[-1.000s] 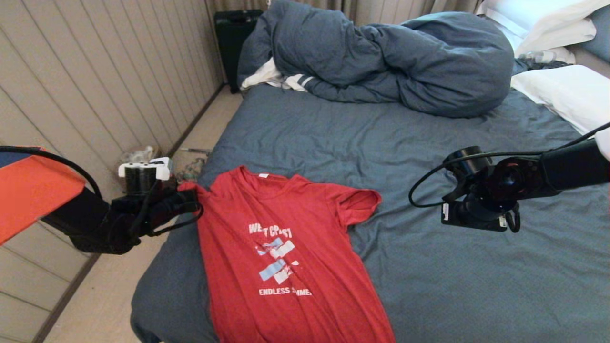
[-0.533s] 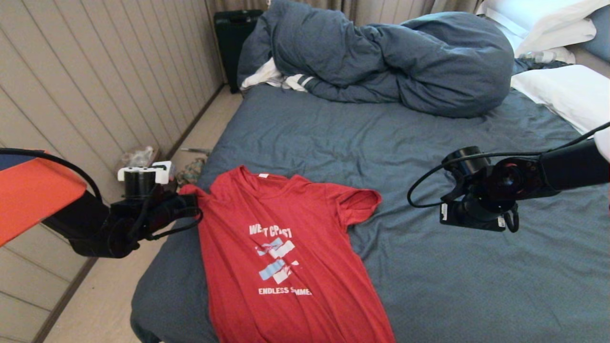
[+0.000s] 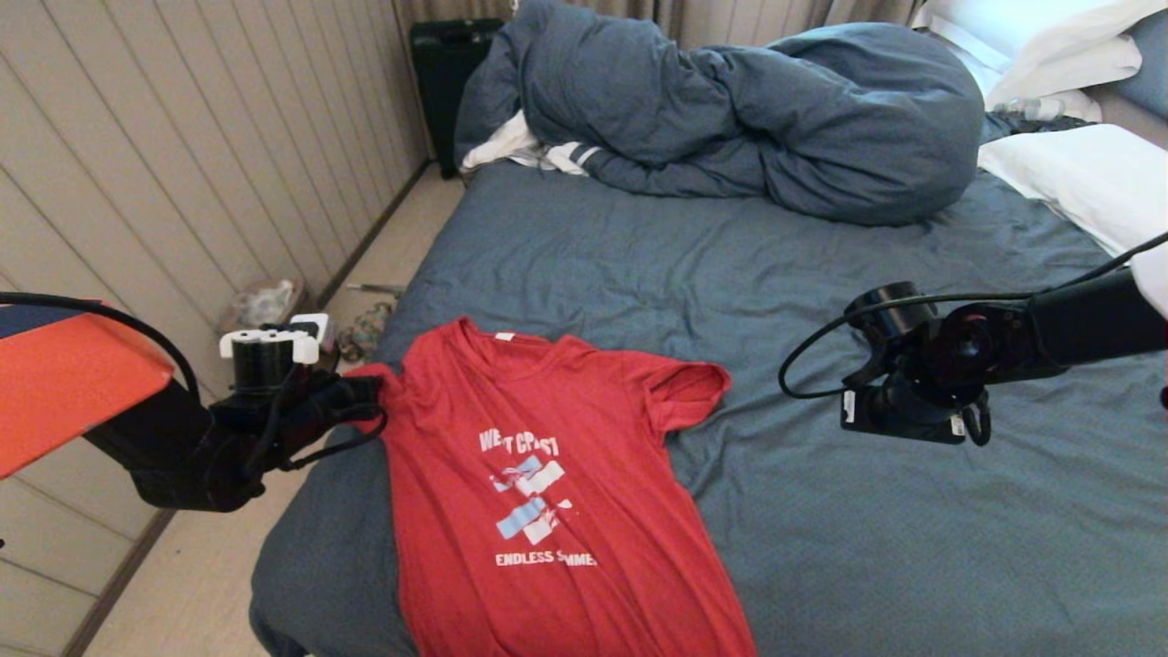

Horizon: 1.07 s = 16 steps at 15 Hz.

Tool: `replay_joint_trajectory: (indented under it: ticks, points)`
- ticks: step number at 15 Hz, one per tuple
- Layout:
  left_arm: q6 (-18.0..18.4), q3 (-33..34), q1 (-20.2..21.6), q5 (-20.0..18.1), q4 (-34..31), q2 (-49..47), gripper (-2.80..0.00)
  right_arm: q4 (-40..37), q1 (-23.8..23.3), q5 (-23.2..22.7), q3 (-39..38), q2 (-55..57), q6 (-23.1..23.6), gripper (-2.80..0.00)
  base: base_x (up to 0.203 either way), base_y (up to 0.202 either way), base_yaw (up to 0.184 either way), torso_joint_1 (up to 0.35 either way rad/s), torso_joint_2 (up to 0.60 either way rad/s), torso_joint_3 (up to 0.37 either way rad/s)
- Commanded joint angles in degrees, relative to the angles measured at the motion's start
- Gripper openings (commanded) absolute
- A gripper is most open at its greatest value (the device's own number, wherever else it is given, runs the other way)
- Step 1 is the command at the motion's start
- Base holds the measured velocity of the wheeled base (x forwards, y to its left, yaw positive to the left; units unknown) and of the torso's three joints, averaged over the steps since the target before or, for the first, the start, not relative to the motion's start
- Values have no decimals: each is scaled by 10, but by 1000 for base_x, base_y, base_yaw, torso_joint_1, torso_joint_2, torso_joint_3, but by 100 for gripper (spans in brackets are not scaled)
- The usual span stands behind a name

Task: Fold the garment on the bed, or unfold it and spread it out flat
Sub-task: Unford the red T-shirt

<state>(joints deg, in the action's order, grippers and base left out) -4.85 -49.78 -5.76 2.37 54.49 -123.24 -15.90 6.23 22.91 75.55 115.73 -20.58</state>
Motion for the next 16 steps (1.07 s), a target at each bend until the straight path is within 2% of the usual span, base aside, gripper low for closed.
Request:
replay_joint_trajectory:
  ticks: [1, 3, 5, 7, 9, 12, 16]
  points:
    - [-1, 9, 2, -1, 4, 11, 0, -1, 3, 1, 3, 2, -1, -280, 0, 0, 0, 0, 0, 0]
    - [-2, 22, 3, -3, 6, 28, 0, -1, 5, 1, 10, 4, -1, -280, 0, 0, 0, 0, 0, 0]
    - [-3, 23, 21, -6, 10, 55, 0, -2, 9, -1, 26, 2, -1, -280, 0, 0, 0, 0, 0, 0]
    - [-6, 19, 45, -10, 2, 90, 0, -3, 20, -6, 65, 1, -1, -280, 0, 0, 0, 0, 0, 0]
    - [-7, 8, 48, -10, -24, 102, 0, -6, 42, -9, 113, 5, 0, -280, 0, 0, 0, 0, 0, 0]
    - [-17, -43, 34, -11, -119, 105, 0, -10, 81, -21, 200, 40, 12, -280, 0, 0, 0, 0, 0, 0]
    - [-82, -172, -11, -11, -305, 106, 0, -39, 117, -70, 323, 119, 20, -280, 0, 0, 0, 0, 0, 0]
